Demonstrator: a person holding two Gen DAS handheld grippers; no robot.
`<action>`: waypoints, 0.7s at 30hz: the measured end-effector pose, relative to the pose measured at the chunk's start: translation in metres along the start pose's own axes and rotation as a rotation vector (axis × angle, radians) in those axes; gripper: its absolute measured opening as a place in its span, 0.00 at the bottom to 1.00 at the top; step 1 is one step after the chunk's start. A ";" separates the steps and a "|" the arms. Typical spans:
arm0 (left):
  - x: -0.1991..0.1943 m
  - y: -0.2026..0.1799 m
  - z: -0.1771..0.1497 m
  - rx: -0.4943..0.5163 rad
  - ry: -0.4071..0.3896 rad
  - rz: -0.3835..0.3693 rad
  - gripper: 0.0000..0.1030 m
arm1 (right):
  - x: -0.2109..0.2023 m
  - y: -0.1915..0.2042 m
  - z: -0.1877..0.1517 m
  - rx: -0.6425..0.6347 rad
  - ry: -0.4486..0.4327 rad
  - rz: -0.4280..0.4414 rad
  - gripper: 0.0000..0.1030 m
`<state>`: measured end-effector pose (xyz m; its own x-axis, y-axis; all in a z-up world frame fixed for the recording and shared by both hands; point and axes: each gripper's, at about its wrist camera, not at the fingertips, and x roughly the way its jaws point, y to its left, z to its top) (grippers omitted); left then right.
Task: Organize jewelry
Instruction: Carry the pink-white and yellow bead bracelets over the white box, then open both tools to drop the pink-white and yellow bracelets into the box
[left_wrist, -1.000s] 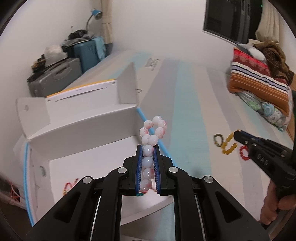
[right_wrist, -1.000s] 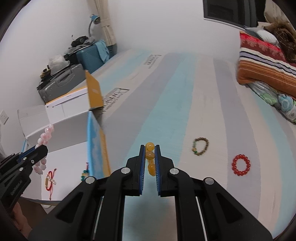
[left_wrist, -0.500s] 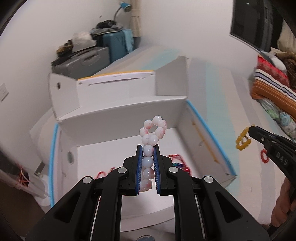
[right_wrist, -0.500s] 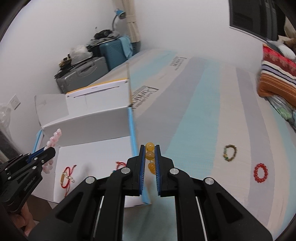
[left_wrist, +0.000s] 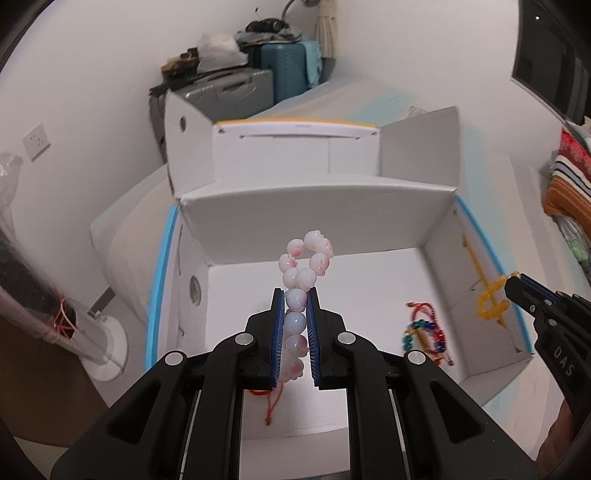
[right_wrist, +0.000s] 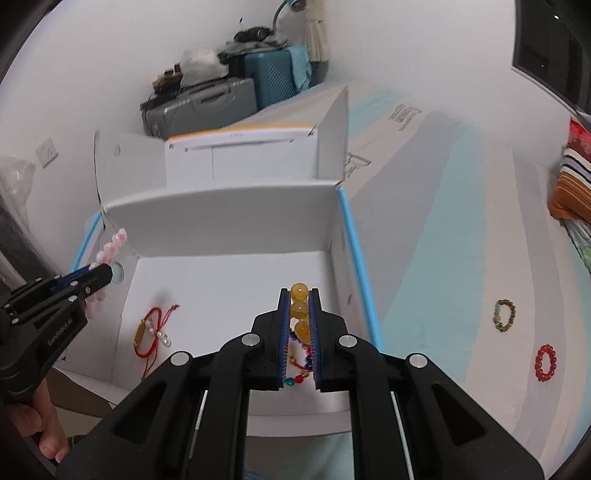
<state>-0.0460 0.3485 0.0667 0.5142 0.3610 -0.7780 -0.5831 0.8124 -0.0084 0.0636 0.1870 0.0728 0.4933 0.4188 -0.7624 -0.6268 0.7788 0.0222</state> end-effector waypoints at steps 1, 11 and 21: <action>0.003 0.002 -0.001 -0.004 0.008 0.004 0.11 | 0.006 0.003 0.000 -0.005 0.013 -0.001 0.09; 0.046 0.016 -0.008 -0.025 0.132 0.008 0.11 | 0.047 0.015 -0.005 -0.018 0.123 0.010 0.09; 0.051 0.020 -0.008 -0.031 0.156 0.012 0.15 | 0.060 0.025 -0.010 -0.043 0.150 0.002 0.10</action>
<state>-0.0366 0.3797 0.0223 0.4041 0.2931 -0.8665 -0.6093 0.7928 -0.0160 0.0714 0.2273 0.0212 0.3984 0.3436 -0.8504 -0.6548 0.7558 -0.0013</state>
